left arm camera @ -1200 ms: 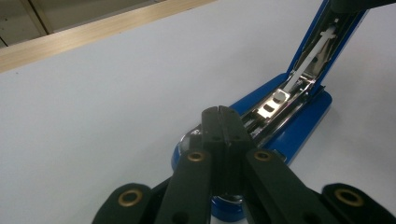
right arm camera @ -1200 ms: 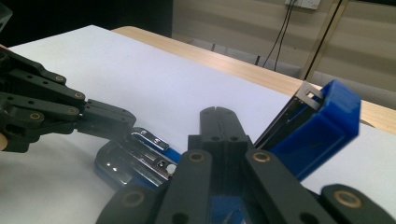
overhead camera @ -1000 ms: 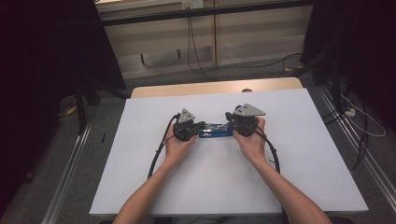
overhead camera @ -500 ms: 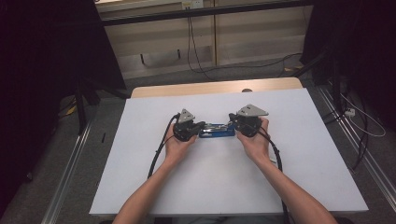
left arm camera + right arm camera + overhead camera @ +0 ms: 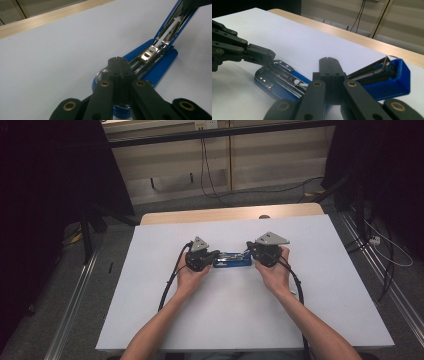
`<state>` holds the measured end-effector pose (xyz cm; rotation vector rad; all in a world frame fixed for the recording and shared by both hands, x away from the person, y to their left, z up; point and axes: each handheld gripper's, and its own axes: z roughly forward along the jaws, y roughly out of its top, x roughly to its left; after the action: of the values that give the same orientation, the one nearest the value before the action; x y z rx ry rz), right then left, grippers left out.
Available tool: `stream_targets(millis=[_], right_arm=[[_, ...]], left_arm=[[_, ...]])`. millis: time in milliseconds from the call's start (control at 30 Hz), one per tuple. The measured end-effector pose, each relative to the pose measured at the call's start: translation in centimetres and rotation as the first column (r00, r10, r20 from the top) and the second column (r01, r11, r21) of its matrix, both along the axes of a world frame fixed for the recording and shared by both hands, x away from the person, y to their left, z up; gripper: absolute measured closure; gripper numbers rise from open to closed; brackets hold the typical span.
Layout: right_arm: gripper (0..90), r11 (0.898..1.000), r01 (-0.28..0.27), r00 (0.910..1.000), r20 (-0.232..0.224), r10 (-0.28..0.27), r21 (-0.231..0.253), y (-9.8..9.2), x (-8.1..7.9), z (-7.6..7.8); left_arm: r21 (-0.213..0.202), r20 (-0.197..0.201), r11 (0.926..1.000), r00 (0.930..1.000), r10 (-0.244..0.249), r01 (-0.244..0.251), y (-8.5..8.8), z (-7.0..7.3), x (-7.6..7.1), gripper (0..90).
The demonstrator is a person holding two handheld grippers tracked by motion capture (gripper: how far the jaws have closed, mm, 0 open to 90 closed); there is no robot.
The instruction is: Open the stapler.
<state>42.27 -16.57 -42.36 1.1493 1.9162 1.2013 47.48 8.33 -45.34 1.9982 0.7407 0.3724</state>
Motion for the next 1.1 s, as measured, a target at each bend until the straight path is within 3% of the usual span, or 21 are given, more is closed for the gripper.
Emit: stream_targets(millis=[1100], right_arm=[[90.0,0.998,0.055,0.9985,-0.003,-0.055,0.002,-3.8,-0.7,-0.3]], left_arm=[[-0.008,-0.002,1.0,1.0,-0.003,0.003,0.1,-0.1,0.0,90.0]])
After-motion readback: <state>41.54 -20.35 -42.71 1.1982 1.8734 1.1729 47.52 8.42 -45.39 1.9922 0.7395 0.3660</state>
